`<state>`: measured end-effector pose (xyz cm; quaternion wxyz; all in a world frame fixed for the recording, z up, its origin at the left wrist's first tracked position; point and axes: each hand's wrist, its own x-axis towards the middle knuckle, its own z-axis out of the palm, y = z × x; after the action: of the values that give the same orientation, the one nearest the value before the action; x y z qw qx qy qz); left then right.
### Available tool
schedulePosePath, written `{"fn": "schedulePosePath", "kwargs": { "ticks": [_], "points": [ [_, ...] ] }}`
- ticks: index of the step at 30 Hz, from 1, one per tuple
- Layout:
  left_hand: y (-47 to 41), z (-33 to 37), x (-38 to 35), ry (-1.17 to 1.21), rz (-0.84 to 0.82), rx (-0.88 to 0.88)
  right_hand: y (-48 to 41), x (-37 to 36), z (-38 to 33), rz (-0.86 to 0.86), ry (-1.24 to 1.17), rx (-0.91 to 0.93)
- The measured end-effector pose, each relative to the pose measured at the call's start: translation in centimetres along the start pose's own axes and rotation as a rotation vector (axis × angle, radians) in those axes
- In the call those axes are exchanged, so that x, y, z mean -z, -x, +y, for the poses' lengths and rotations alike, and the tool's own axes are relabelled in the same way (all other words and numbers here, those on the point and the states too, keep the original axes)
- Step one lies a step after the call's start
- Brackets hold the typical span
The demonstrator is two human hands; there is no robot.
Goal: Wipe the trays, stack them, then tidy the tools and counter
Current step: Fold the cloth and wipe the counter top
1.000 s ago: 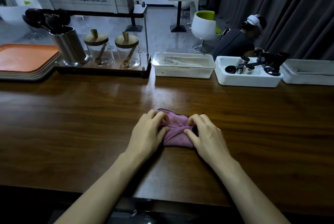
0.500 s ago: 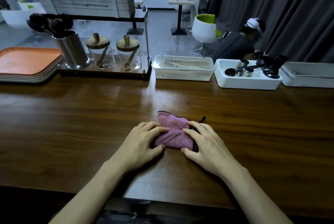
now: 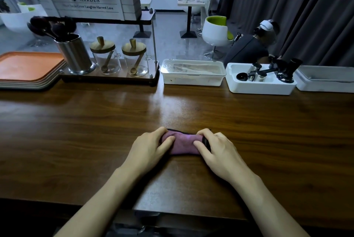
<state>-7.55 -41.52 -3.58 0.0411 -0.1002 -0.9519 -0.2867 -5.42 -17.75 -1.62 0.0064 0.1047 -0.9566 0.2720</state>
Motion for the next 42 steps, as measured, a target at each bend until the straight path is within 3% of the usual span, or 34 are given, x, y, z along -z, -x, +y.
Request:
{"fn": "schedulePosePath", "kwargs": {
  "ticks": [12,16,23,36,42],
  "points": [
    [-0.9,1.4,-0.8,-0.056,0.105,0.206,-1.0,-0.7,-1.2,0.074,0.048,-0.115],
    [0.1,1.0,-1.2,0.002,0.214,0.094,-1.4,-1.0,-1.2,0.088,0.062,-0.101],
    [0.5,0.1,-1.8,-0.067,0.243,-0.251,-1.0,-2.2,-0.2,0.159,0.057,0.149],
    [1.1,-1.7,-1.2,-0.078,0.079,-0.208,-0.5,-2.6,1.7,-0.004,0.096,0.126],
    [0.4,-2.5,-1.5,-0.096,0.075,-0.225,-1.1,-3.6,1.8,0.080,0.117,0.165]
  ]
}}
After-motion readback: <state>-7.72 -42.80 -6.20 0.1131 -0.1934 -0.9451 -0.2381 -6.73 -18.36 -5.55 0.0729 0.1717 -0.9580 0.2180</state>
